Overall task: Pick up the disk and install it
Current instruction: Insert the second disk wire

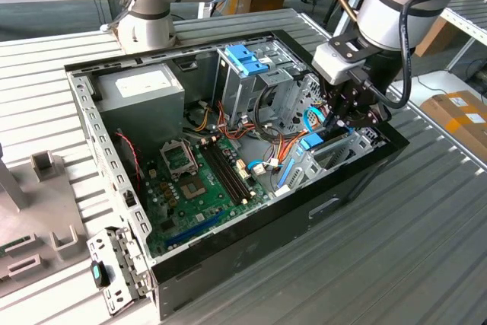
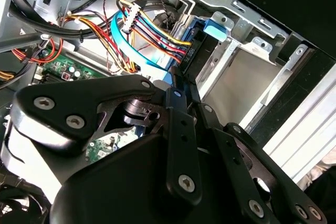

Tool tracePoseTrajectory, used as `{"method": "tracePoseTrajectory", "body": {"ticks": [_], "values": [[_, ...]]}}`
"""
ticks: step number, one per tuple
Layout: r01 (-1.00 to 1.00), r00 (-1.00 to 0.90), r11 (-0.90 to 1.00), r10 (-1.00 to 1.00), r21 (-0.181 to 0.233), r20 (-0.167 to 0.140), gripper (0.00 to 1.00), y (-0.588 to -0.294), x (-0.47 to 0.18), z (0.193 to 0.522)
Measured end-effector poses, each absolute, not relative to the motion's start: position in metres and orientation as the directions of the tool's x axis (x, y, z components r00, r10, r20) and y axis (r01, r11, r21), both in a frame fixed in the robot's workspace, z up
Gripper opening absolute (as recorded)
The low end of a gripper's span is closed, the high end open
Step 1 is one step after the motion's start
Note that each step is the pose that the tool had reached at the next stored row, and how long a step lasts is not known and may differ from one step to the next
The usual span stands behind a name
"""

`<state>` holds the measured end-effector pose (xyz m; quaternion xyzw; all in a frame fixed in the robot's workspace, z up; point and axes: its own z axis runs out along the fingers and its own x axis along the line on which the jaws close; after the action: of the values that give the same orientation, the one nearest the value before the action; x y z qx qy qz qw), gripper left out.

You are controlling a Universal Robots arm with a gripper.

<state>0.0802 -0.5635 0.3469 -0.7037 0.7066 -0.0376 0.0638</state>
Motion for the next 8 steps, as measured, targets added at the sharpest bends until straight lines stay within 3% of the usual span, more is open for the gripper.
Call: {"method": "tracePoseTrajectory", "body": {"ticks": [8], "values": [[-0.99,-0.002,0.009,-0.999,-0.143,-0.05,0.16,-0.5636,0.0752,0.3468]]}}
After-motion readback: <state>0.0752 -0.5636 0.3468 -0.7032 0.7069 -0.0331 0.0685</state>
